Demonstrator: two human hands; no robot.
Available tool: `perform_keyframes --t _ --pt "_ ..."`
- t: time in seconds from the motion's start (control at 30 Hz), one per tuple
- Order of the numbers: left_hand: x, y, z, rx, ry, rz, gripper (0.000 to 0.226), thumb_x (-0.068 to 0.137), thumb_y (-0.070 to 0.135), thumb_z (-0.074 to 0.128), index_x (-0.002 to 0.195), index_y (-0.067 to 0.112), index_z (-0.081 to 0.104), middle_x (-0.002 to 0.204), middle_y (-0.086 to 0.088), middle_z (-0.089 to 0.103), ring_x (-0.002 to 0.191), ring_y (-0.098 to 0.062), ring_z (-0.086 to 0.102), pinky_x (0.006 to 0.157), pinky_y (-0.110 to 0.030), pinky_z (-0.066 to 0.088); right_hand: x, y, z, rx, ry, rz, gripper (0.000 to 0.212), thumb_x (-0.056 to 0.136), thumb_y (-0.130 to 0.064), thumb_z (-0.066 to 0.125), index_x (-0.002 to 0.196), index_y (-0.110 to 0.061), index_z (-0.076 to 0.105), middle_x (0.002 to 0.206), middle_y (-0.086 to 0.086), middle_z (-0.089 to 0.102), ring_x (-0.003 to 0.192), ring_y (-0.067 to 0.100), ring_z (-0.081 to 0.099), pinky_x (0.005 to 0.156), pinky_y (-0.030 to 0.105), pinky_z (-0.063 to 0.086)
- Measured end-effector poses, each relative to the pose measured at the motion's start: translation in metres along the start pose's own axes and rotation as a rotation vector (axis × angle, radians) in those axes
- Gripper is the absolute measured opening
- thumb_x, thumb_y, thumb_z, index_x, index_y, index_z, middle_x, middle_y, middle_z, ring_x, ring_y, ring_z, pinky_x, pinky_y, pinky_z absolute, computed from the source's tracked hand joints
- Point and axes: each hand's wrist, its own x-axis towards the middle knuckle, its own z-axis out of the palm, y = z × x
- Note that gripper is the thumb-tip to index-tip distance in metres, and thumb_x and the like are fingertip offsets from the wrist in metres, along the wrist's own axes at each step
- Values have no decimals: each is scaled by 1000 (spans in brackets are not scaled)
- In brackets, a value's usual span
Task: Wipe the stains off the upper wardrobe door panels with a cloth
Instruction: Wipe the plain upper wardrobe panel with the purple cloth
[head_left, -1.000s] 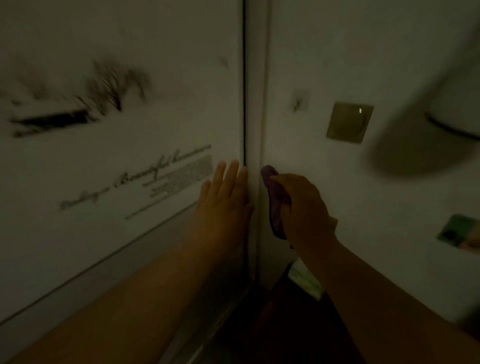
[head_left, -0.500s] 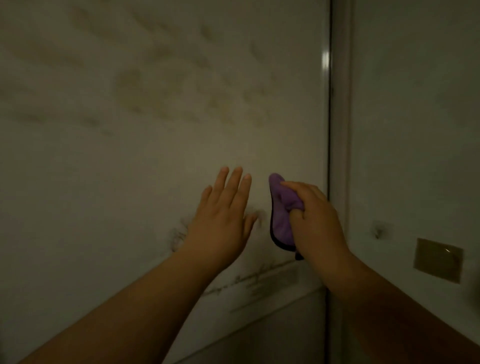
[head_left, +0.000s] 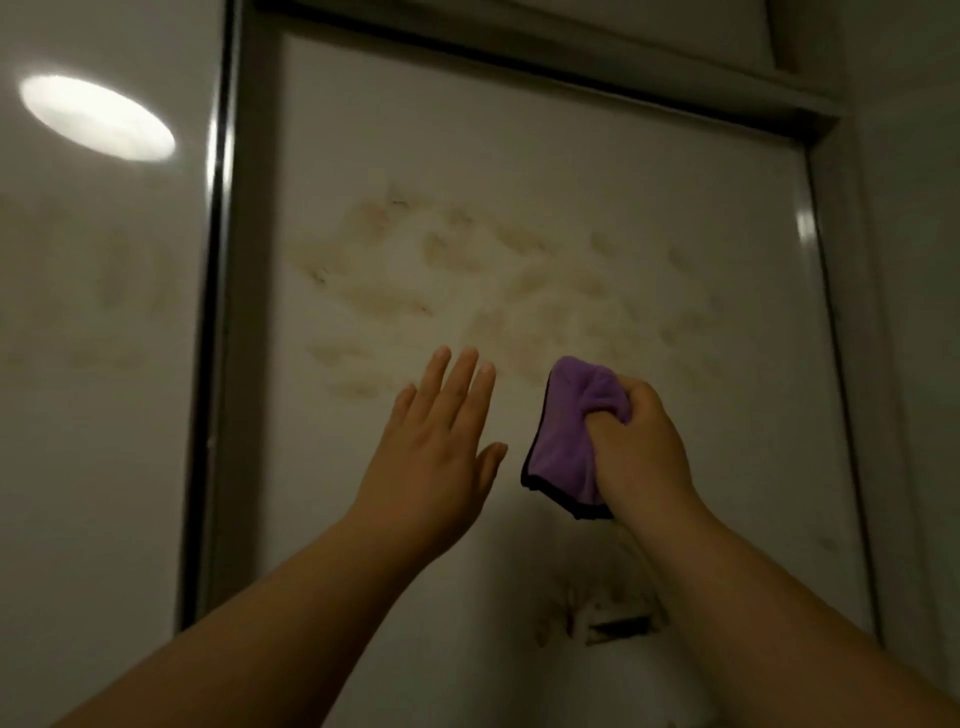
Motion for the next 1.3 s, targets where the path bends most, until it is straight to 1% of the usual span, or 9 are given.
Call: perform_keyframes --t 0.17,0.33,0.67,0.83,0.93,1.03,1.13,1.23,1.3 --pt "7 -56 -24 86 43 3 67 93 51 19 145 21 -11 152 1 -18 135 -15 -26 106 -34 -12 1 -31 59 67 -14 -42 15 95 -26 43 108 -32 49 93 -7 56 78 10 56 54 24 41" --pt "10 -104 -38 123 44 -13 68 91 50 19 145 22 -12 152 1 -19 134 -15 -27 113 -39 -5 9 -49 109 108 -31 -91 14 95 -26 43 107 -30 49 95 -6 56 77 8 54 53 23 38" --pt "31 -179 -47 249 112 -67 70 91 50 23 146 22 -9 153 1 -16 135 -14 -25 112 -39 -4 54 -58 169 158 -24 -257 21 95 -24 43 115 -25 50 106 0 57 78 10 54 53 22 37" --pt "46 -200 -57 323 156 -85 66 91 50 19 144 21 -6 154 -2 -9 138 -17 -19 113 -43 3 90 -61 190 165 6 -380 22 94 -21 44 116 -23 50 117 4 53 90 19 55 60 23 38" --pt "56 -215 -62 372 209 -41 67 90 48 20 146 12 12 154 -9 8 140 -23 -4 110 -52 17 109 -73 197 103 79 -493 24 92 -13 44 115 -16 51 123 5 46 90 17 49 70 25 38" --pt "62 -229 -65 422 229 -57 67 90 48 18 147 14 11 154 -6 5 140 -21 -7 110 -47 12 125 -91 207 -13 198 -739 27 86 -2 49 112 -4 53 123 13 45 102 27 49 84 24 36" --pt "67 -237 -66 438 219 -55 65 90 48 15 147 17 8 155 -4 1 140 -18 -11 111 -44 8 137 -107 225 -181 252 -962 36 81 5 54 116 0 52 130 20 44 113 35 45 92 33 40" --pt "73 -240 -63 430 187 -63 66 86 52 5 144 22 -2 154 -1 -9 137 -15 -19 112 -41 0 145 -114 250 -416 165 -1016 46 82 -3 57 127 -6 45 142 16 35 123 35 34 95 41 39" --pt "77 -244 -59 419 186 -52 66 85 52 6 143 22 -2 153 -1 -8 138 -18 -17 112 -41 0 148 -111 269 -628 48 -968 54 86 -24 54 135 -14 35 149 10 26 129 31 26 105 42 31"
